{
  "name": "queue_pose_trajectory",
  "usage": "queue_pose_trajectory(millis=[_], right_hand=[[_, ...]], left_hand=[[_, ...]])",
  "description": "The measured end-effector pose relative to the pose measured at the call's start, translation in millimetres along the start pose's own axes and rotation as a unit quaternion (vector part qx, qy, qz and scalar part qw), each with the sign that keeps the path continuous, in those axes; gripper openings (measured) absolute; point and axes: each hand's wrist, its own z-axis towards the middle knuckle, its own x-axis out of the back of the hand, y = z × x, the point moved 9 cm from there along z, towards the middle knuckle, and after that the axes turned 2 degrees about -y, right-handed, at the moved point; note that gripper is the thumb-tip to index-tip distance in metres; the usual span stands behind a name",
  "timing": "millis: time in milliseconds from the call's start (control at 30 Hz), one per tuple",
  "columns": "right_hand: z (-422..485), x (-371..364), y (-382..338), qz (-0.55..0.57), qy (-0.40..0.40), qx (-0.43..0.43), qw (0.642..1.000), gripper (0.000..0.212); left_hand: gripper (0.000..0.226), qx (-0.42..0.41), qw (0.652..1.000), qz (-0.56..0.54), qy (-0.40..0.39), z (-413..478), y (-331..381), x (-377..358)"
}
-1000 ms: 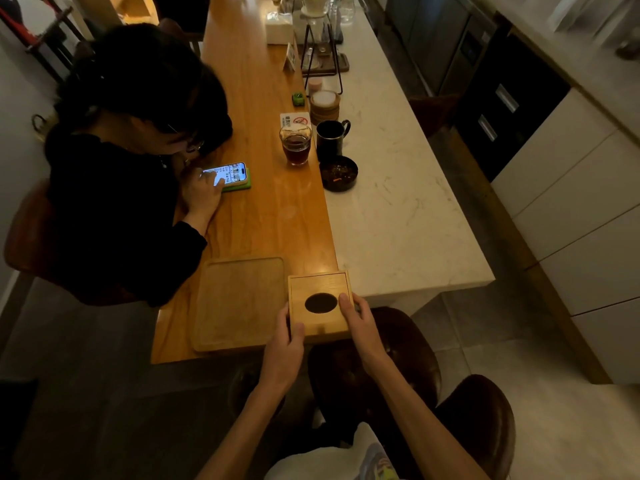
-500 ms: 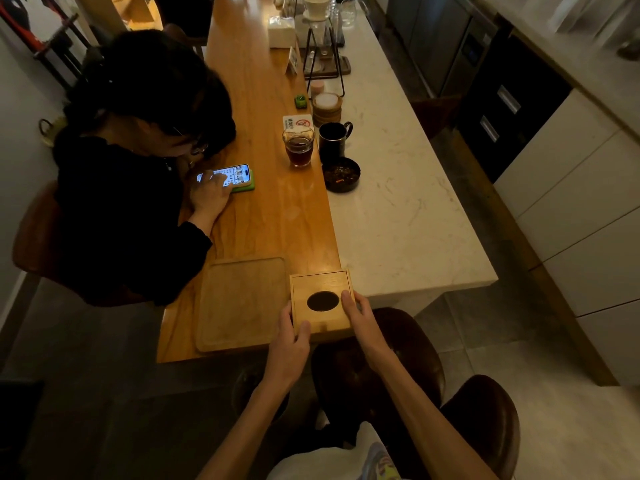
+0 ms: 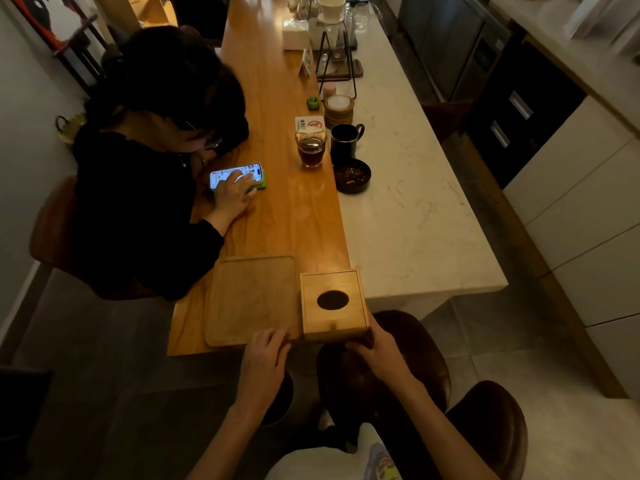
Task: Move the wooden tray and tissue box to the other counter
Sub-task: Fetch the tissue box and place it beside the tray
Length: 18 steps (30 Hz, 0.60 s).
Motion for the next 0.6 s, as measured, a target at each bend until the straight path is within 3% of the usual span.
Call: queue_pose_trajectory(millis=[100, 267, 600], right_hand=[[6, 2, -2, -0.039, 0.038, 0.031, 0.998, 0.076], [9, 3, -6, -0.062, 0.051, 0.055, 0.995, 0.07], [11, 5, -5, -0.084, 0.064, 0.073, 0.992, 0.061]], left_hand=[[0.042, -0.01, 0.998, 0.06, -0.008, 2, -9, -7], [0.05, 0.051, 0.995, 0.085, 0.023, 7, -47, 13], [0.036, -0.034, 0.997, 0.059, 0.03, 9, -57, 25]])
